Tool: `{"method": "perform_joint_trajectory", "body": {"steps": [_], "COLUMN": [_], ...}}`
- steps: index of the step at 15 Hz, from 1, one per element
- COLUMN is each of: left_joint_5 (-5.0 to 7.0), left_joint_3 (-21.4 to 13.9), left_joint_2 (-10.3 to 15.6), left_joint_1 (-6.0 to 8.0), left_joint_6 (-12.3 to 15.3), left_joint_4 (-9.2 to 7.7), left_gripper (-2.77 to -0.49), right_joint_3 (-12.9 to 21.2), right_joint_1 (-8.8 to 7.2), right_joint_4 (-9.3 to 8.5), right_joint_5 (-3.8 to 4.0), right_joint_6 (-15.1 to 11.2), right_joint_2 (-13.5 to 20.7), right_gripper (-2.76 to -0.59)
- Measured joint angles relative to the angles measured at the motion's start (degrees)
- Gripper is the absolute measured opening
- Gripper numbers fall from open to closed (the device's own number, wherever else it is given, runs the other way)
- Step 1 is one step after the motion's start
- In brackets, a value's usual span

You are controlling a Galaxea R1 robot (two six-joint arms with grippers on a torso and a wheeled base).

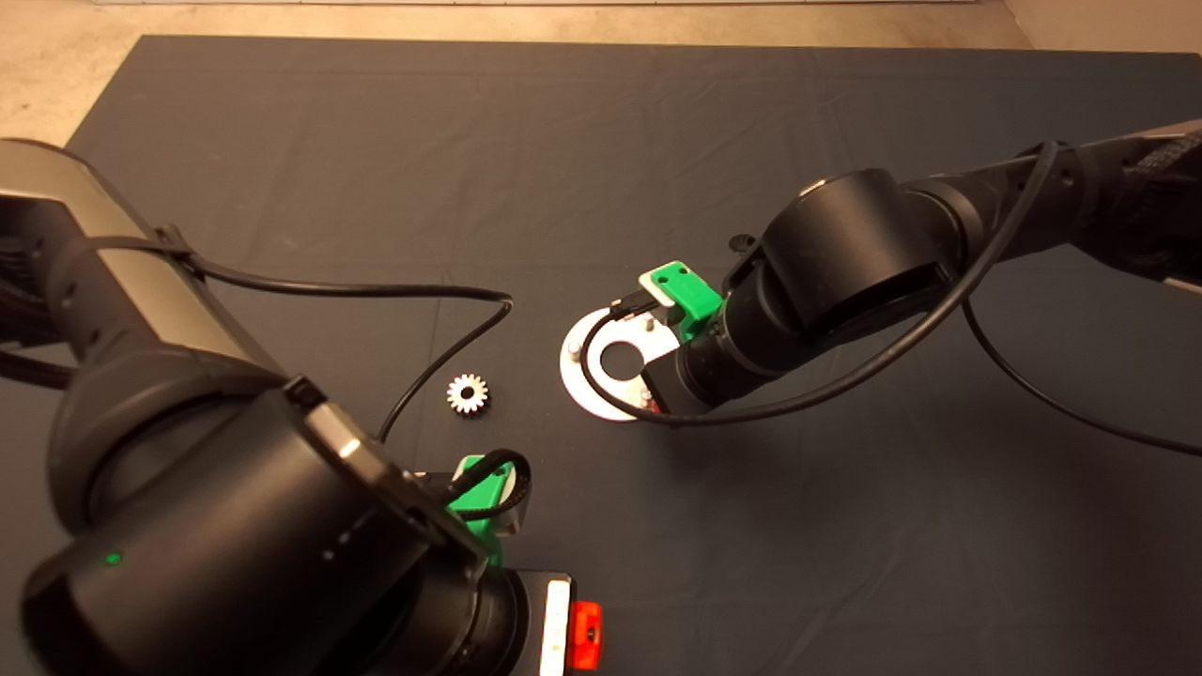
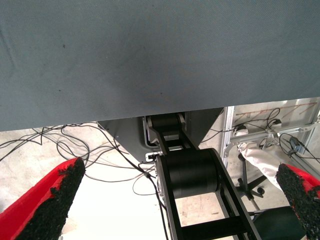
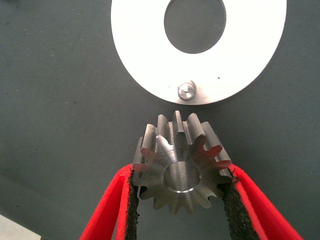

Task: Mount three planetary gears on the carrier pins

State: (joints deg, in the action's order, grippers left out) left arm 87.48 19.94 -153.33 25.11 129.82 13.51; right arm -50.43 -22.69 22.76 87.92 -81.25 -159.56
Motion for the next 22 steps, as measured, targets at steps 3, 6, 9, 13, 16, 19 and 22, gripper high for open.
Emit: {"method": "perform_joint_trajectory", "body": {"steps": [3, 6, 9, 13, 16, 19, 22], "left_joint_5": [0.00, 0.00, 0.00, 0.00, 0.02, 0.00, 0.02], "left_joint_3": [0.0, 0.0, 0.0, 0.0, 0.0, 0.0, 0.0], "left_joint_2": [0.0, 0.0, 0.0, 0.0, 0.0, 0.0, 0.0], "left_joint_1": [0.02, 0.02, 0.00, 0.00, 0.00, 0.02, 0.00], "left_joint_6": [0.0, 0.0, 0.0, 0.0, 0.0, 0.0, 0.0], "left_joint_4": [0.00, 0.00, 0.00, 0.00, 0.00, 0.00, 0.00], "left_gripper": [-0.49, -0.49, -0.49, -0.49, -0.49, -0.49, -0.49], "right_joint_3": [-1.1, -2.6, -4.5, -6.4, -8.2, -9.9, -11.4], "right_joint_1": [0.71, 2.45, 2.90, 3.80, 3.82, 4.23, 5.27], "right_joint_4": [-0.07, -0.22, -0.20, -0.22, -0.22, -0.20, -0.13], "right_joint_5": [-0.03, 0.00, 0.01, 0.12, 0.08, 0.06, 0.08], "right_joint_6": [0.0, 0.4, 0.9, 2.0, 2.6, 3.0, 3.3], "right_joint_2": [-1.5, -2.6, -2.9, -3.6, -3.6, -3.9, -4.1], "right_gripper": [-2.36, -2.36, -2.36, -2.36, -2.36, -2.36, -2.36]}}
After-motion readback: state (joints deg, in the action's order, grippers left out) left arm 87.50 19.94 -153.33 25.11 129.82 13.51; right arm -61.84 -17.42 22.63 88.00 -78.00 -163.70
